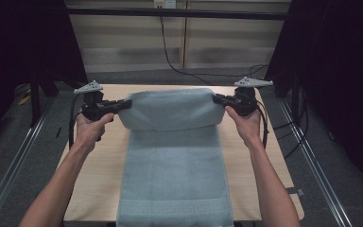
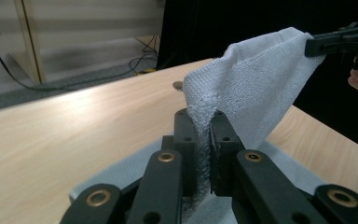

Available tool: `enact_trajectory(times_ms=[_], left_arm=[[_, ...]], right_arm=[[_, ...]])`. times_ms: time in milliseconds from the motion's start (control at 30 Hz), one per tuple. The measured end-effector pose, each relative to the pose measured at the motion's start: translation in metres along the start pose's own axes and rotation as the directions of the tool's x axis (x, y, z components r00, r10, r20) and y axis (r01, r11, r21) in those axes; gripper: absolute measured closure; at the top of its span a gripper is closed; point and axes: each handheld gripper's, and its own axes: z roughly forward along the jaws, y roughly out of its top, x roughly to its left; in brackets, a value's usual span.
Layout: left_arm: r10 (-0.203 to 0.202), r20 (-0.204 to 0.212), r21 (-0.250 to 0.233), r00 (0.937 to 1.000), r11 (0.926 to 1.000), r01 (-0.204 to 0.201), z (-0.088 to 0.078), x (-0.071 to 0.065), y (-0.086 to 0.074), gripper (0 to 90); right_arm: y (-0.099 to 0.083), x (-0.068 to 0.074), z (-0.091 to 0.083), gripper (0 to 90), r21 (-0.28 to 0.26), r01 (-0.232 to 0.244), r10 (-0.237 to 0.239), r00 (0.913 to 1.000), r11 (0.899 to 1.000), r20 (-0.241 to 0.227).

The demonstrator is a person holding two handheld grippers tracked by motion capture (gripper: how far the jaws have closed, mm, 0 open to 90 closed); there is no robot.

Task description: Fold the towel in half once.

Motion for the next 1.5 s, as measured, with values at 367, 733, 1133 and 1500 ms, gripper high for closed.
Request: enact_trajectory(times_ms=[367,733,1133,1500], left_arm=[[0.096,0.072,-0.019,0.9927,0.9953,-0.095,-0.047,-0.053,-0.004,84.0],[0.055,0.163,0.096,0.9851,0.9928,-0.071,-0.039,-0.081,-0.093,83.9],[-0.022,0.237,0.208,0.9714,0.9778,-0.028,-0.063,-0.099,-0.171,78.5],[-0.015,0.217,0.132,0.9759,0.9911,-0.014,-0.059,-0.087,-0.146,61.1]], right_arm=[[0.0,0.035,-0.058,86.8,-0.038,0.08,-0.083,0.9949,0.996,-0.058],[-0.106,0.065,-0.08,86.4,0.04,0.002,0.004,0.9911,0.999,-0.133],[-0.169,0.1,-0.106,79.4,0.151,0.0,0.029,0.9815,0.989,-0.189],[-0.172,0.096,-0.109,55.5,0.176,-0.029,0.064,0.9778,0.984,-0.2]])
